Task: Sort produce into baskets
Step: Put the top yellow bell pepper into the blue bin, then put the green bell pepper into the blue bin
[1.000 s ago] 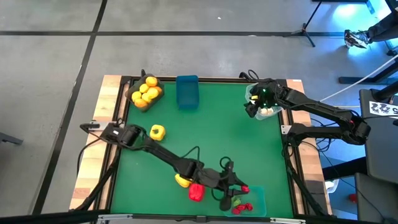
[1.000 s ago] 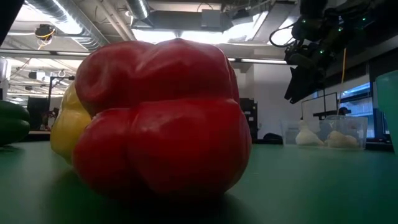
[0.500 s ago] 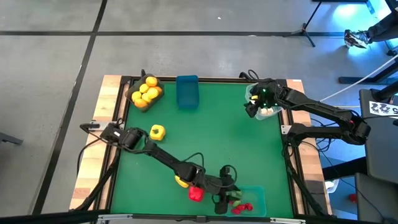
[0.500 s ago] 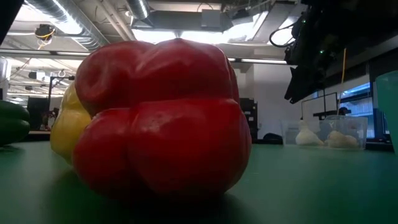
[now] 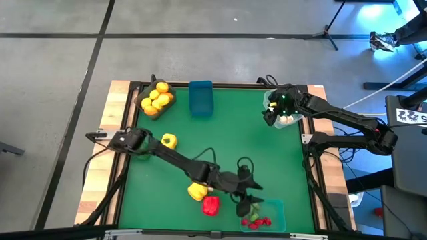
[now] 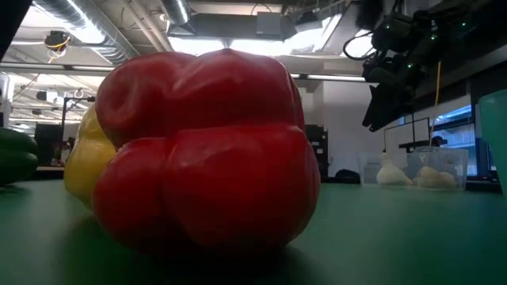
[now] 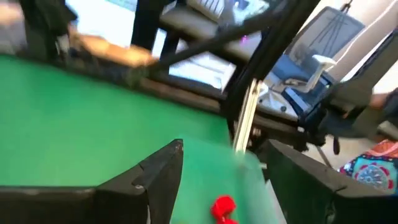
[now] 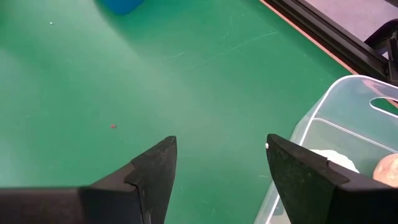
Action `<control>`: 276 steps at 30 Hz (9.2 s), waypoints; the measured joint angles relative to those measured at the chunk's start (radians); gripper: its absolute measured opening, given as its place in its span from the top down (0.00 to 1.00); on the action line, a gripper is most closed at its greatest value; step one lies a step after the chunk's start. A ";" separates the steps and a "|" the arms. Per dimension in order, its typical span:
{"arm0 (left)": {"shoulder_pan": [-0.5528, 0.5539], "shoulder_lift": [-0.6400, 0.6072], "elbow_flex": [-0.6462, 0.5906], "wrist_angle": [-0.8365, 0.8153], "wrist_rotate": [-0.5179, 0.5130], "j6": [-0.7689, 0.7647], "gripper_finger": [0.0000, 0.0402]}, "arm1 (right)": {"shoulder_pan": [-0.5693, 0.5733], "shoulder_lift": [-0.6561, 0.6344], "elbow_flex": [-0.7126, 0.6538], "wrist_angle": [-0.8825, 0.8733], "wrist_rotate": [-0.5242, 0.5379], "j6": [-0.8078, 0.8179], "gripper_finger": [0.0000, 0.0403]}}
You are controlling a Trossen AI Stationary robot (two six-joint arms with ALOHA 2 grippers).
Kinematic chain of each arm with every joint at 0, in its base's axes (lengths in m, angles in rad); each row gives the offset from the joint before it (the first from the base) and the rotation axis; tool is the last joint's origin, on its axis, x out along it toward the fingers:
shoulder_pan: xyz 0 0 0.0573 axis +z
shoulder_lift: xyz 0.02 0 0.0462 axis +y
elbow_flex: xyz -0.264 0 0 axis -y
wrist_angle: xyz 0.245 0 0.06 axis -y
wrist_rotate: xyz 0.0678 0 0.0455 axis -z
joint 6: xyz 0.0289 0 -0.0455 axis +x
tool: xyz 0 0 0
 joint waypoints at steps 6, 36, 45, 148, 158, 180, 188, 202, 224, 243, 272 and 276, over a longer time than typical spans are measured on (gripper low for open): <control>0.018 -0.190 0.000 -0.275 0.001 0.098 0.49 | 0.000 0.000 0.000 -0.001 -0.008 0.000 0.40; -0.232 -0.809 -0.264 -1.681 -0.640 -0.887 0.52 | 0.000 0.000 0.000 0.086 -0.007 0.000 0.40; -0.289 -1.107 -0.754 -1.305 -0.768 -1.005 0.52 | 0.000 0.000 0.000 0.087 -0.004 0.000 0.40; 0.839 -0.861 -0.991 0.082 -0.441 0.088 0.97 | 0.000 0.001 0.000 0.090 0.075 0.080 0.40; 0.998 -0.688 -0.991 0.434 -0.091 0.183 0.97 | 0.000 0.001 0.000 0.090 0.105 0.080 0.40; 1.065 -0.515 -1.098 0.649 0.021 0.179 0.98 | 0.000 0.001 0.000 0.108 0.121 0.079 0.40; 1.096 -0.515 -1.107 0.656 0.020 0.171 0.98 | 0.000 0.001 0.000 0.164 0.122 0.079 0.40; 1.095 -0.491 -1.104 0.694 0.066 0.186 0.98 | 0.000 0.029 0.000 0.171 0.133 0.079 0.40; 1.097 -0.383 -1.104 0.745 0.013 0.201 0.85 | 0.000 0.065 0.000 0.172 0.134 0.079 0.40; 1.075 -0.630 -1.104 0.727 0.204 0.345 0.47 | 0.000 0.065 0.000 0.171 0.135 0.075 0.40; 0.316 -1.056 -0.739 -1.529 0.187 -0.716 0.66 | 0.000 0.065 0.000 0.178 0.069 0.050 0.40; 0.247 -0.993 -0.739 -1.532 0.218 -0.744 0.68 | 0.000 0.065 0.000 0.175 0.063 0.051 0.40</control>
